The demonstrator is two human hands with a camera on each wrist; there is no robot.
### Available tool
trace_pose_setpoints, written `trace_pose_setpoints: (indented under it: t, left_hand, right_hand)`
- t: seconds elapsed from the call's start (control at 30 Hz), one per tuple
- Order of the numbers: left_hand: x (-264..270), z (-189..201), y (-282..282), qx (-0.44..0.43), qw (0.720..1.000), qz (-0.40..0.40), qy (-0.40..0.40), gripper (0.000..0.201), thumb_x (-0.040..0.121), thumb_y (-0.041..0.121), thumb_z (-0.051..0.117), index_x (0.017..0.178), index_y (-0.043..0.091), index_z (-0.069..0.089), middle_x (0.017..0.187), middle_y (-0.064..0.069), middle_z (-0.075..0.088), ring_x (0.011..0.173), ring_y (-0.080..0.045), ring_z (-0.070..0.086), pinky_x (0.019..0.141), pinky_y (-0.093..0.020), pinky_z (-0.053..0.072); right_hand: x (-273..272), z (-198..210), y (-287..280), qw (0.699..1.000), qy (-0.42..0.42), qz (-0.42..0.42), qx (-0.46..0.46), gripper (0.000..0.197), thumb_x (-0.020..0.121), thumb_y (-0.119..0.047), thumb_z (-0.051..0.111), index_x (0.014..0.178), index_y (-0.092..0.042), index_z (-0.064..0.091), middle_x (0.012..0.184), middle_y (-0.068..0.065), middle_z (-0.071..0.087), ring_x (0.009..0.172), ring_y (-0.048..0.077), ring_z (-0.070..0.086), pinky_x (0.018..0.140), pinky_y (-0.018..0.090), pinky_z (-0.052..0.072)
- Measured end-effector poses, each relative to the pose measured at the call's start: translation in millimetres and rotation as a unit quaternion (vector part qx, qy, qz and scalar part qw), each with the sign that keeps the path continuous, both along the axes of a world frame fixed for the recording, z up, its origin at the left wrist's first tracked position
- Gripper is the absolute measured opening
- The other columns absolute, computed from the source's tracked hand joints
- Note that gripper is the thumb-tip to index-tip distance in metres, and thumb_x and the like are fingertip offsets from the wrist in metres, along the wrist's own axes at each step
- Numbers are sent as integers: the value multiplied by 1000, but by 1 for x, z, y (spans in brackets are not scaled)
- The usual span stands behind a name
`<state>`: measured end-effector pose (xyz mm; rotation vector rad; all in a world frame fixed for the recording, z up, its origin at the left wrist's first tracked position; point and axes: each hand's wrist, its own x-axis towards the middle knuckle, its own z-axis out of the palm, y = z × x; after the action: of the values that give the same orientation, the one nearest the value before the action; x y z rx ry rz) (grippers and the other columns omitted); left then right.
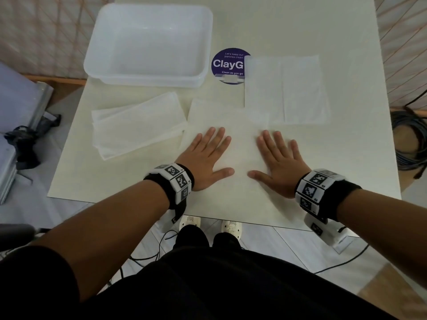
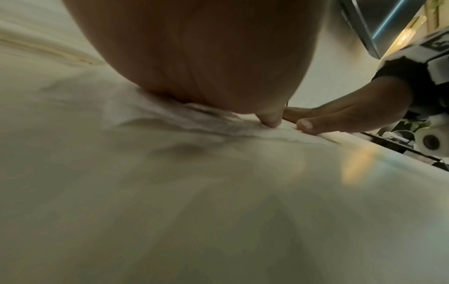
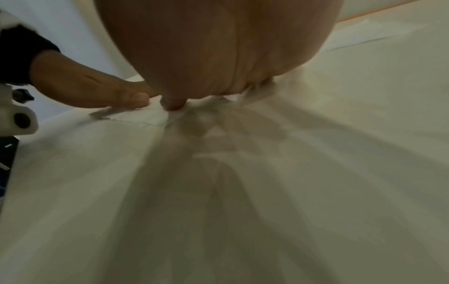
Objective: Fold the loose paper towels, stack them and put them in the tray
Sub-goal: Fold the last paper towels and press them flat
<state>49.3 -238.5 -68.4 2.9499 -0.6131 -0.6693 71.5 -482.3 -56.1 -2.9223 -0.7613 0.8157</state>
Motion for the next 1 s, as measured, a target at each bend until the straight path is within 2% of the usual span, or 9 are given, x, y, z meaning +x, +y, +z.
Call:
trace_pose_setpoints:
  t: [0.33, 0.53, 0.6, 0.63, 0.7, 0.73, 0.8, 0.87, 1.0]
  left_hand:
    - [-15, 2, 34, 22, 999, 14, -28, 89, 81, 76, -3, 147, 18, -22, 153, -1, -30, 142, -15, -26, 119, -41, -10]
    - [-15, 6, 32, 21, 1000, 21, -12, 92, 81, 77, 0, 147, 18, -21, 152, 0, -32, 143, -15, -26, 119, -42, -11]
    - [-13, 7, 32, 28, 999, 21, -6, 95, 78, 78, -3, 148, 17, -21, 153, -1, -31, 143, -16, -26, 118, -41, -12]
    - [-12, 8, 31, 30, 999, 20, -6, 96, 76, 79, -5, 149, 17, -19, 154, -1, -30, 144, -16, -24, 118, -41, -12]
    - [-10, 12, 30, 32, 999, 19, -12, 100, 75, 80, -3, 151, 16, -12, 158, -2, -22, 146, -17, -19, 119, -41, -11]
    - [-8, 15, 29, 27, 999, 21, -18, 101, 75, 80, 2, 152, 16, -7, 160, -3, -16, 147, -18, -14, 119, -41, -10]
    - [-4, 21, 25, 8, 999, 33, -32, 100, 78, 80, 22, 153, 16, 5, 161, -4, -3, 148, -19, -4, 120, -41, -7]
    - [-1, 28, 20, -14, 998, 51, -33, 100, 78, 76, 42, 152, 16, 11, 161, -4, 6, 148, -20, 1, 120, -41, -6]
    - [4, 34, 14, -26, 997, 63, -36, 104, 74, 71, 53, 152, 17, 9, 159, -4, 13, 148, -22, 3, 120, -40, -8]
  right_hand:
    - [-3, 0, -7, 1000, -10, -1, -4, 94, 71, -81, -7, 142, -23, -30, 149, -6, -36, 138, 16, -32, 112, 46, -18]
    - [-3, 0, -6, 1000, -14, -5, 1, 98, 71, -83, -2, 144, -21, -26, 154, -3, -30, 140, 17, -29, 113, 47, -18]
    - [0, 7, -4, 999, -23, -31, 33, 100, 75, -83, 8, 149, -19, -17, 159, -2, -13, 146, 17, -16, 114, 46, -18]
    - [3, 12, -1, 996, -35, -54, 63, 98, 79, -80, 14, 150, -17, -9, 160, -1, 3, 147, 19, -2, 115, 46, -15]
    - [15, 21, 5, 983, -71, -113, 127, 85, 87, -69, 31, 149, -15, 11, 148, -1, 37, 140, 22, 28, 118, 45, -5]
    - [21, 24, 9, 977, -87, -137, 140, 75, 90, -60, 40, 146, -15, 19, 139, -2, 46, 133, 23, 37, 118, 43, 1]
    - [33, 26, 16, 975, -102, -154, 127, 59, 89, -44, 53, 138, -17, 33, 128, -1, 54, 124, 25, 43, 115, 40, 13]
    - [41, 27, 21, 977, -95, -157, 113, 49, 86, -37, 59, 129, -19, 44, 117, -2, 58, 117, 24, 46, 108, 39, 23]
    - [50, 29, 24, 974, -68, -181, 120, 24, 84, -31, 62, 106, -22, 61, 107, 1, 55, 109, 24, 46, 94, 37, 35]
